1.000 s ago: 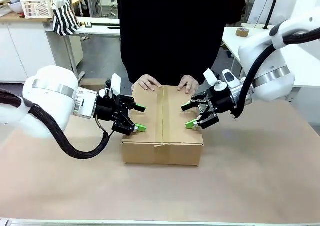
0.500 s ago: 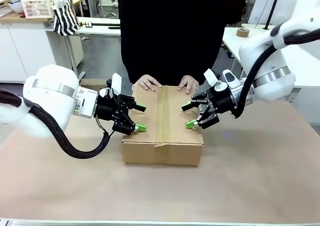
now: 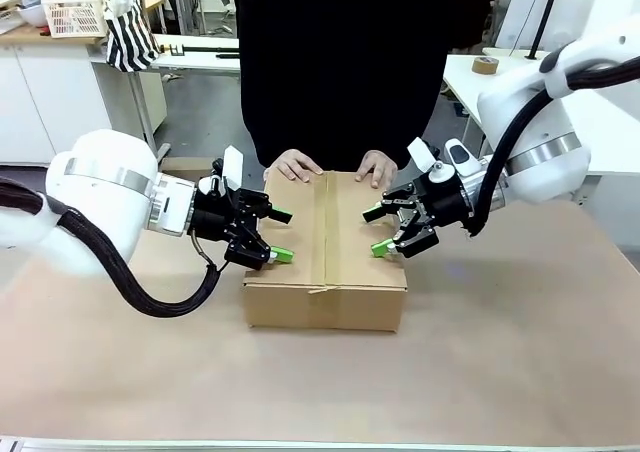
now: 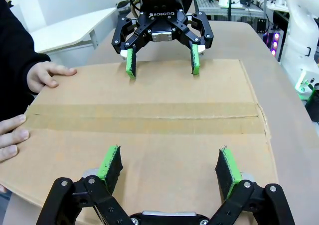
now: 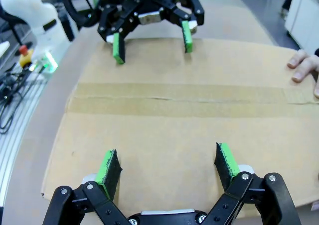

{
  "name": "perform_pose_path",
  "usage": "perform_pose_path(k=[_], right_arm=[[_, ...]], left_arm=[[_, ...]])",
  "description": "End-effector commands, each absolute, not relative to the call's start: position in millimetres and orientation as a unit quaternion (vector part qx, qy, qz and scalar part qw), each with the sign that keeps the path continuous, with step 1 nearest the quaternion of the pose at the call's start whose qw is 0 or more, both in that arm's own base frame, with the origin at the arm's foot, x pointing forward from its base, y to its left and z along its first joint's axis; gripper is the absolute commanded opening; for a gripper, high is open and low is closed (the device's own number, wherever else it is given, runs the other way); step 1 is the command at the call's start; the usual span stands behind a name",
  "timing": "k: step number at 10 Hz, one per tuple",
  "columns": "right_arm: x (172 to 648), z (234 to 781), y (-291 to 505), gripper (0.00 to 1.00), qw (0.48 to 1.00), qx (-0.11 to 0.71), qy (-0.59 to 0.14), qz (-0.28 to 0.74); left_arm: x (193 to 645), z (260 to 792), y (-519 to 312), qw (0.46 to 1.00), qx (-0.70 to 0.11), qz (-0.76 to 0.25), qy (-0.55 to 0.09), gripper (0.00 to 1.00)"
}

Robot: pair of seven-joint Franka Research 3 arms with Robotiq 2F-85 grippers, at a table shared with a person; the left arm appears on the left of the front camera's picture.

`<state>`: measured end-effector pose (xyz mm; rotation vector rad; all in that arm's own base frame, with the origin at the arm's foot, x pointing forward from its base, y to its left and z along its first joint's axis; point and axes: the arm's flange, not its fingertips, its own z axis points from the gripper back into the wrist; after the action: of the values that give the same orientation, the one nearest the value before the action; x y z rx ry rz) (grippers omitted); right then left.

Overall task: Pack the gift set into the box.
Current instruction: Press and hold the closed box until the human finishes sealing it.

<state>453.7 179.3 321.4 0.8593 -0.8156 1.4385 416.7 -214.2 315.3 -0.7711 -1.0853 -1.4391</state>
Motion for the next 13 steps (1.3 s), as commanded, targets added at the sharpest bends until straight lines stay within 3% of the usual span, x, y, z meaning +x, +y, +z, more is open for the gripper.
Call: perform_pose_path(k=[1, 13], right_arm=[[453.6, 321.6, 179.3, 1.0, 0.596, 0.37, -0.351, 0.62], [453.6, 321.6, 179.3, 1.0, 0.596, 0.37, -0.351, 0.62]], left_arm=[[414.6, 313.5, -213.0, 0.556, -0.321, -0.614, -0.459, 1.0], [414.6, 313.5, -213.0, 0.556, -0.321, -0.614, -0.459, 1.0]])
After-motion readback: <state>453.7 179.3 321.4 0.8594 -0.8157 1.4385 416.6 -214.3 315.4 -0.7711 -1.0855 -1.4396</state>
